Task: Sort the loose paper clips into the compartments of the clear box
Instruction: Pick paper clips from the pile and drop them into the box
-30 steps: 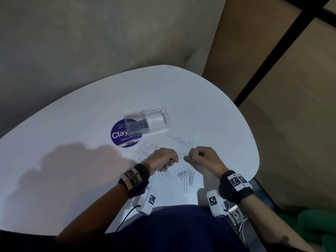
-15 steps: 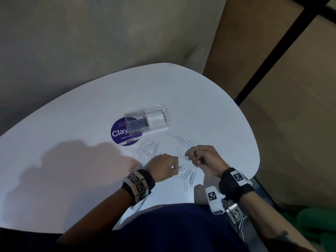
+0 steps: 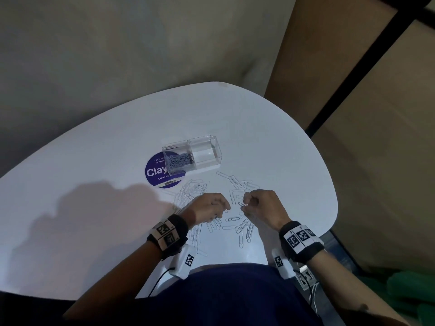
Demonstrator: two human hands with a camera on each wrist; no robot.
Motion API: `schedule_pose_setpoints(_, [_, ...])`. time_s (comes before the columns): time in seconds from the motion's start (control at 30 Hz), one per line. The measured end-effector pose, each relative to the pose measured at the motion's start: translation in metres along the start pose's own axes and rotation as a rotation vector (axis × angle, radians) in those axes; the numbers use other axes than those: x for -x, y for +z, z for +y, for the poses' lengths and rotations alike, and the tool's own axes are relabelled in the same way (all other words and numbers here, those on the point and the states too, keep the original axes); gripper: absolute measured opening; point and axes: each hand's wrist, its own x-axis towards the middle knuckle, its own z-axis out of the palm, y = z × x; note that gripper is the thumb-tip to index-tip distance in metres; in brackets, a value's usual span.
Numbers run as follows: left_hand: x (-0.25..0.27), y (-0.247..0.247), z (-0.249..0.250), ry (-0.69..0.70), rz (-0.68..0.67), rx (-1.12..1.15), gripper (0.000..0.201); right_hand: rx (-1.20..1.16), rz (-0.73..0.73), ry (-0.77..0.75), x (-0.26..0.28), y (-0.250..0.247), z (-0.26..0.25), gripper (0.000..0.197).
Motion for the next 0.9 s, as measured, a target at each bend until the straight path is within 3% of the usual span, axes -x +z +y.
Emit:
schedule_pose_setpoints(0.17, [-0.001,0.004,0.007,-0.067,0.044,0.098,0.017,0.023,-0.035,-0.037,0.001,0.005,-0.007,0.020])
schedule_pose_setpoints(0.27, [-0.003,0.004,0.003,-0.040,0.024,0.080,0.031,0.013,-0.081,-0.020,0.002,0.004,-0.008,0.016])
schedule_pose_setpoints(0.37, [-0.002,0.003,0.000,-0.019,0.003,0.090,0.031,-0.025,-0.091,0.002,0.003,0.003,-0.009,0.021])
schedule_pose_setpoints(0.53, [-0.002,-0.002,-0.003,-0.048,0.010,0.165,0.014,-0.315,-0.041,0.112,0.007,-0.010,-0.006,0.029])
schedule_pose_setpoints(0.63, [-0.003,-0.004,-0.003,-0.084,-0.019,0.171,0.013,-0.605,-0.058,0.211,0.006,-0.016,-0.004,0.006])
schedule_pose_setpoints(0.73, [-0.002,0.000,0.005,-0.112,-0.018,0.172,0.025,-0.805,-0.081,0.290,0.006,-0.024,-0.003,0.025])
schedule_pose_setpoints(0.8, [-0.002,0.005,0.009,-0.104,0.007,0.067,0.029,-0.867,-0.124,0.273,0.009,-0.030,-0.003,0.023])
schedule_pose_setpoints(0.9, [-0.003,0.012,0.009,0.038,0.022,-0.367,0.020,-0.908,-0.163,0.228,0.010,-0.033,-0.007,0.021])
